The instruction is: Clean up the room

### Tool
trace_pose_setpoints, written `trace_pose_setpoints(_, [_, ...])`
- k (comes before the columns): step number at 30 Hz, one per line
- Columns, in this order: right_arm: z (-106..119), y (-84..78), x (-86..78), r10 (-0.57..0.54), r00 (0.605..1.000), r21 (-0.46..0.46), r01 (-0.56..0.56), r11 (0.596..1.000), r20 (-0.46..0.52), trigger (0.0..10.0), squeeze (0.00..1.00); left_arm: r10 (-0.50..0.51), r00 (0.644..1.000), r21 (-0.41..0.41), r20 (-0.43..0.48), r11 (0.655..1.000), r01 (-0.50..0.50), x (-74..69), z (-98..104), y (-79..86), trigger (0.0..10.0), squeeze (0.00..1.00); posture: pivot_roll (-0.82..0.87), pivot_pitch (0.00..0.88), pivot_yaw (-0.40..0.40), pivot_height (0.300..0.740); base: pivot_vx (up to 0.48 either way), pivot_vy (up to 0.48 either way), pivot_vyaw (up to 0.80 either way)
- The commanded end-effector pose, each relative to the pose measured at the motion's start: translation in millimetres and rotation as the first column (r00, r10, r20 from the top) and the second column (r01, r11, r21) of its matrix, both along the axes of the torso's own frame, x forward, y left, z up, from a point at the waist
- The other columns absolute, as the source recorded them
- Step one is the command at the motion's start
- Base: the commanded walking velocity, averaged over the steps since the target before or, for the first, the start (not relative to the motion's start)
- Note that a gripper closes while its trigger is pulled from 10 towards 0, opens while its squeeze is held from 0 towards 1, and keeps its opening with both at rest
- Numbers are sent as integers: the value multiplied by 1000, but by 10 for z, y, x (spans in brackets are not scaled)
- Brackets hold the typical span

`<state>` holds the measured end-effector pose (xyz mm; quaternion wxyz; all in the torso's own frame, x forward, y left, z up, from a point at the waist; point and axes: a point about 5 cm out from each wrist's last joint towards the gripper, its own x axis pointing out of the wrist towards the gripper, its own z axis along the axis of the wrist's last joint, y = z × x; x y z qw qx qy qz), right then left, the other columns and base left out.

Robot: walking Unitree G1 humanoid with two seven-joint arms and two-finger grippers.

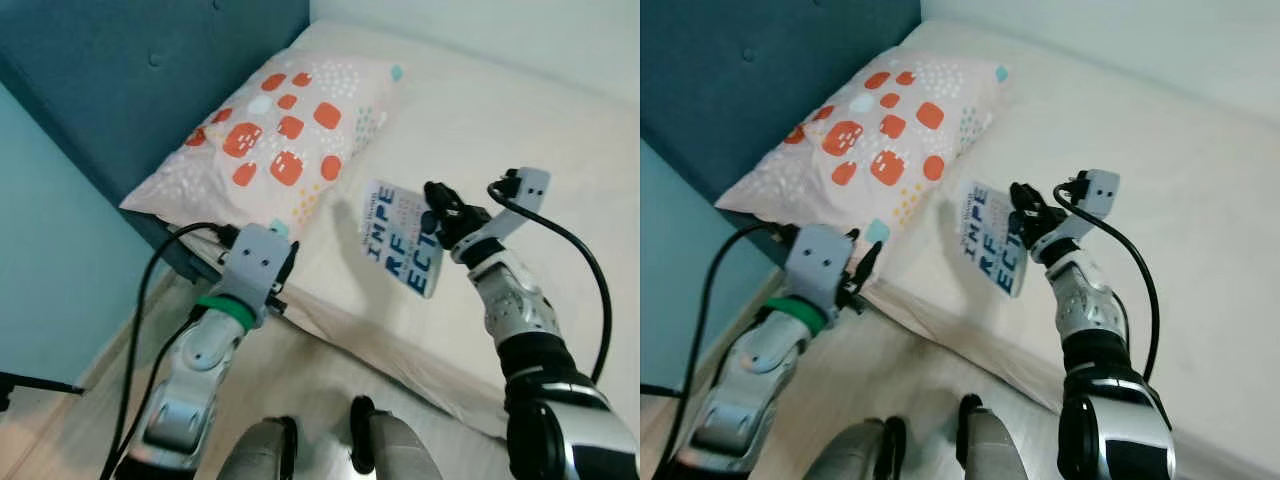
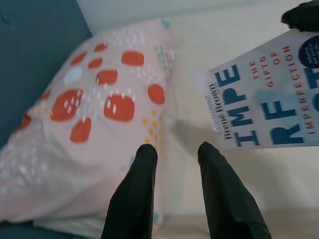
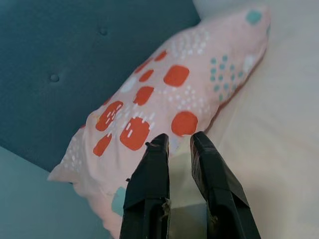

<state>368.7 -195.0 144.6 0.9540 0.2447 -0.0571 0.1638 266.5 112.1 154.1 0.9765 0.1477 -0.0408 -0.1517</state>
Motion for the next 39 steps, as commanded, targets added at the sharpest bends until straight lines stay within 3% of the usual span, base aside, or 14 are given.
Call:
trace_pose_setpoints(1, [-29, -20, 10, 41, 999, 58, -40, 998, -20, 10000, 0, 8, 1000, 4, -28, 1000, -8, -83, -13, 32, 10000, 0, 158, 319, 81, 715, 0, 0, 0])
trace_pose_setpoints(14, [-72, -5, 80, 101, 989, 138, -86, 987, -106, 10000, 0, 36, 997, 16, -69, 999, -35, -264, -1, 87, 10000, 0, 201, 361, 78, 715, 0, 0, 0])
trace_pose_setpoints(23, [33, -16, 130, 99, 992, 62, -94, 994, -85, 10000, 0, 36, 996, 7, -78, 999, -36, -242, 11, 42, 10000, 0, 179, 338, 68, 705, 0, 0, 0])
trace_pose_setpoints(39, [140, -98, 169, 80, 995, 70, -76, 995, -63, 10000, 0, 37, 995, 6, -88, 999, -37, -217, 8, 6, 10000, 0, 167, 320, 60, 640, 0, 0, 0])
